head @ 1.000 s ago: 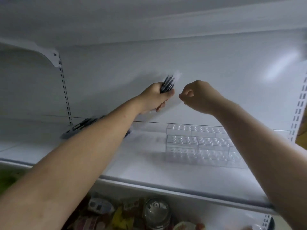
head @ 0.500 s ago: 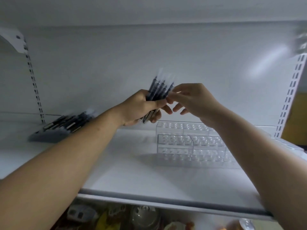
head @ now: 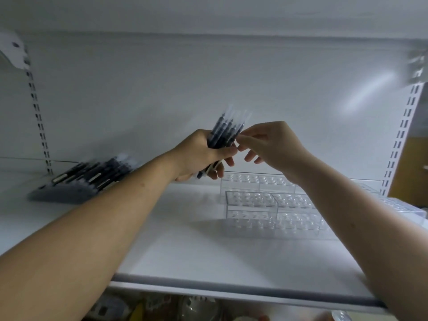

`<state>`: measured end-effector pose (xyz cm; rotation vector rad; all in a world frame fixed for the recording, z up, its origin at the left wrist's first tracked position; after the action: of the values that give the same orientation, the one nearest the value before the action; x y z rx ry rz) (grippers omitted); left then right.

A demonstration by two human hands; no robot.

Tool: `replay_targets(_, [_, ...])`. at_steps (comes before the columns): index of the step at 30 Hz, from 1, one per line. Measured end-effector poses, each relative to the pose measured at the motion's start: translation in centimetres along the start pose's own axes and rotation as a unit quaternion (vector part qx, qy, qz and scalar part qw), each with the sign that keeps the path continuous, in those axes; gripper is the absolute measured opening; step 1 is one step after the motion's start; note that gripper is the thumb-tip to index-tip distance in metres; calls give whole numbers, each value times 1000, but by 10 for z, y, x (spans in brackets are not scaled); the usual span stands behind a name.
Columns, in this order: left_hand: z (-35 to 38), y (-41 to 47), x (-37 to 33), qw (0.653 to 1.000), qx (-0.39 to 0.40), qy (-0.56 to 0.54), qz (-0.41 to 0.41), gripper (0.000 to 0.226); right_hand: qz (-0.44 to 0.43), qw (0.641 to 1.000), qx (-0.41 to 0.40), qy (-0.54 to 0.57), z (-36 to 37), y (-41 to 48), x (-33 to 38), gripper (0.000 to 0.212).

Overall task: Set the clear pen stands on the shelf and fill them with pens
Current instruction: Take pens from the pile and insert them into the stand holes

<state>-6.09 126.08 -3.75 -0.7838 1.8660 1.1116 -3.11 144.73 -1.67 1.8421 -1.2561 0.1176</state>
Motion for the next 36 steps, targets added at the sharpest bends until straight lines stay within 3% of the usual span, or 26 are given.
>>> replay_targets(5, [2,-3,-1,1000,9,-6,-10,10,-4,1000,-6,0,3,-1,1,23])
replay_targets(13, [4,-5,-5,1000,0,-11,-21,24,39,992,8,121,8,4,-3,21])
replay_targets(19, [-12,1,1,999,-42,-7,-2,21,80,973,-69,204,8,22,-9,18])
replay_targets(22, [-18,1,3,998,-64,-21,8,21,49,980,-123,149,2,26,-14,14])
replay_targets(27, [-17,2,2,997,-63,-34,7,28,-3,997,-71,-10,8,17,-11,11])
replay_targets(32, [-17,2,1,996,-73,-43,14,48,-22,999,-17,-25,12,14,-9,14])
replay_targets(36, [-17,2,2,997,-61,-49,19,48,-20,999,14,-29,16,12,-8,15])
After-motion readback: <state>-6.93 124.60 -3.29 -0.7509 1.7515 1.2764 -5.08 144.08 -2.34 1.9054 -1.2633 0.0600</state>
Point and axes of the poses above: each hand's wrist, its own y-axis towards the middle knuckle, its own z-axis out of the palm, x = y × z, the point moved 3 cm from there along y, towards the middle knuckle, and after that the axes turned 13 degrees about -y, right-handed, at the moved point
